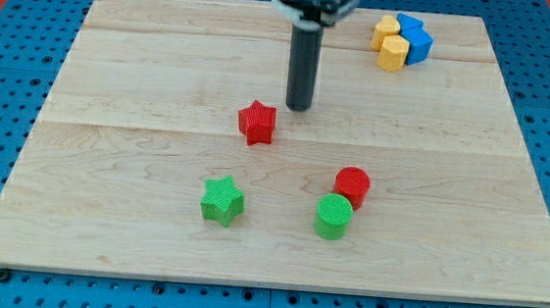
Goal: Push the red star closer to the green star
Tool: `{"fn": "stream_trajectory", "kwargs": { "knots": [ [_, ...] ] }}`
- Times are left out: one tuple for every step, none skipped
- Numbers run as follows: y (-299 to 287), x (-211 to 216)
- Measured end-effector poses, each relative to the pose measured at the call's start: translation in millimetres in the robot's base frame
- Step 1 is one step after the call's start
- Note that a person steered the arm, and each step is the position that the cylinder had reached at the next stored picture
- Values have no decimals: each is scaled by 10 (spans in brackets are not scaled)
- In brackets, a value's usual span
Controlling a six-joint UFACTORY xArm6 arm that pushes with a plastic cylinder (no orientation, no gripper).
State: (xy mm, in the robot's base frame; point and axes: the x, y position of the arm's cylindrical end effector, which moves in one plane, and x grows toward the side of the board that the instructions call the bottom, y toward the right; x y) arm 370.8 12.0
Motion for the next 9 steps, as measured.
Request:
{"fn": "stream_trajectory", "kwargs": {
  "knots": [
    [-677, 290],
    [-603, 876],
    [-547, 378],
    [293, 499],
    [-134, 893],
    [57, 651],
    [-333, 472],
    [-552, 978],
    [-502, 955]
  ]
}}
